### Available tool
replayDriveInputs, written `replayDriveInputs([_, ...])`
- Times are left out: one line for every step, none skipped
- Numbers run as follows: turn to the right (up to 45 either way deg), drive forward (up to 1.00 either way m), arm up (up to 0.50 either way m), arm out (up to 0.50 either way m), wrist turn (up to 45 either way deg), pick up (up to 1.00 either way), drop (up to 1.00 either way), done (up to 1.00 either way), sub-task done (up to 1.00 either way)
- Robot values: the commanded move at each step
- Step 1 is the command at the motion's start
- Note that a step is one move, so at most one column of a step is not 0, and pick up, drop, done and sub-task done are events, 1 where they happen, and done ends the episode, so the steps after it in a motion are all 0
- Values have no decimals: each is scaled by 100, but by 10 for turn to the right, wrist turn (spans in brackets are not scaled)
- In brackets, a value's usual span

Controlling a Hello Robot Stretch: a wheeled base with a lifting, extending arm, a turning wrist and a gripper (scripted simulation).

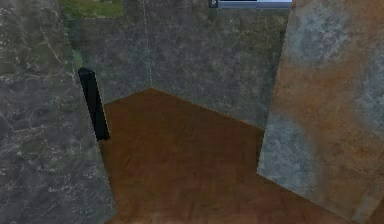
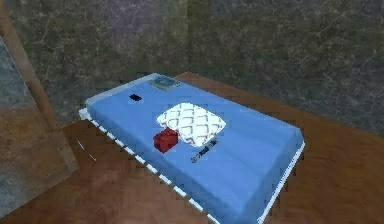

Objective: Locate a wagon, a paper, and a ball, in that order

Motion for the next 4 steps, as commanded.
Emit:
replayDriveInputs([90, 0, 0, 0, 0, 0, 0, 0, 0])
replayDriveInputs([0, 15, 0, 0, 0, 0, 0, 0, 0])
replayDriveInputs([-210, 0, 0, 0, 0, 0, 0, 0, 0])
replayDriveInputs([-30, 0, 0, 0, 0, 0, 0, 0, 0])
